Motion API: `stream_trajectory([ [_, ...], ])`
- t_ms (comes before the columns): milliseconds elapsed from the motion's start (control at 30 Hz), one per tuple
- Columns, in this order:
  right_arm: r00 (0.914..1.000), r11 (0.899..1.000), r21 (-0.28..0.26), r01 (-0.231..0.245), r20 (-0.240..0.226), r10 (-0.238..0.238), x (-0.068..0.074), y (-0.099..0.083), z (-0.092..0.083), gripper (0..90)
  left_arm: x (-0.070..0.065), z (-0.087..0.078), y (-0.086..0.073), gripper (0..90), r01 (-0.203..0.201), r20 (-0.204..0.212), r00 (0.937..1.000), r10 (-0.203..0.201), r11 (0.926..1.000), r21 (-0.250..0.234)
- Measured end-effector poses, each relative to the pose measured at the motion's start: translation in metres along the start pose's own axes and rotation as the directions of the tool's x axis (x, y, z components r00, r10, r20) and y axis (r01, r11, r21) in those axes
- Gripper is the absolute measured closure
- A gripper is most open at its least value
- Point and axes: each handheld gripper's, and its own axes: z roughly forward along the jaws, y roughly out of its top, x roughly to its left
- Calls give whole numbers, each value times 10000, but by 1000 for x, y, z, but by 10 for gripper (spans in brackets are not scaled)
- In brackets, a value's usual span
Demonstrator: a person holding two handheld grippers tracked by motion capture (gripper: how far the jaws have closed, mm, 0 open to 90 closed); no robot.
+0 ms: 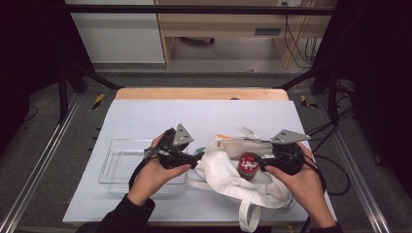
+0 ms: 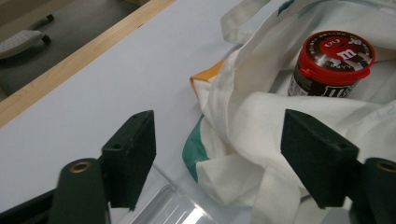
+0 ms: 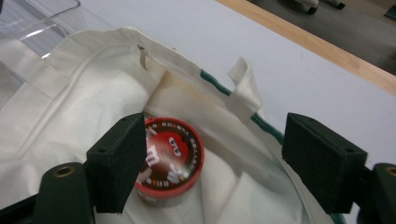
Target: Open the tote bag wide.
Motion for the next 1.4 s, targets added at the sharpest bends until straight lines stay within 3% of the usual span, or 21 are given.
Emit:
stream_trajectory([
  [67, 9999, 10000, 38, 9, -140, -9, 1, 3, 3, 194, 5, -3, -2, 215, 118, -32, 9999, -118, 9999, 41],
  [100, 9985, 9993, 210, 324, -441, -315, 5, 10, 9, 176, 12, -8, -4, 179, 180, -200, 9996, -178, 9998, 117],
  [267, 9959, 9958, 709, 584, -728, -532, 12, 19, 22, 180, 22, -13, -13, 132, 536, -366, 9979, -532, 9985, 117],
  [433, 9950, 9919, 1111, 613, -849, -520, 19, 15, 42, 166, 31, -19, -27, 102, 978, -630, 9933, -965, 9950, 179],
  [500, 9959, 9911, 1152, 666, -685, -589, 19, 13, 44, 166, 35, -25, -31, 101, 1161, -787, 9902, -1153, 9932, 59],
  [633, 9944, 9886, 1351, 662, -905, -542, 21, 9, 47, 164, 40, -31, -35, 104, 1328, -821, 9879, -1319, 9911, 61],
  [1000, 9951, 9848, 1698, 360, -964, -197, 18, -2, 57, 113, 44, -31, -44, 84, 1433, -803, 9867, -1411, 9894, 224],
  [1400, 9929, 9811, 1925, 214, -1188, 16, 17, -10, 63, 121, 44, -32, -45, 89, 1421, -958, 9855, -1399, 9897, 166],
])
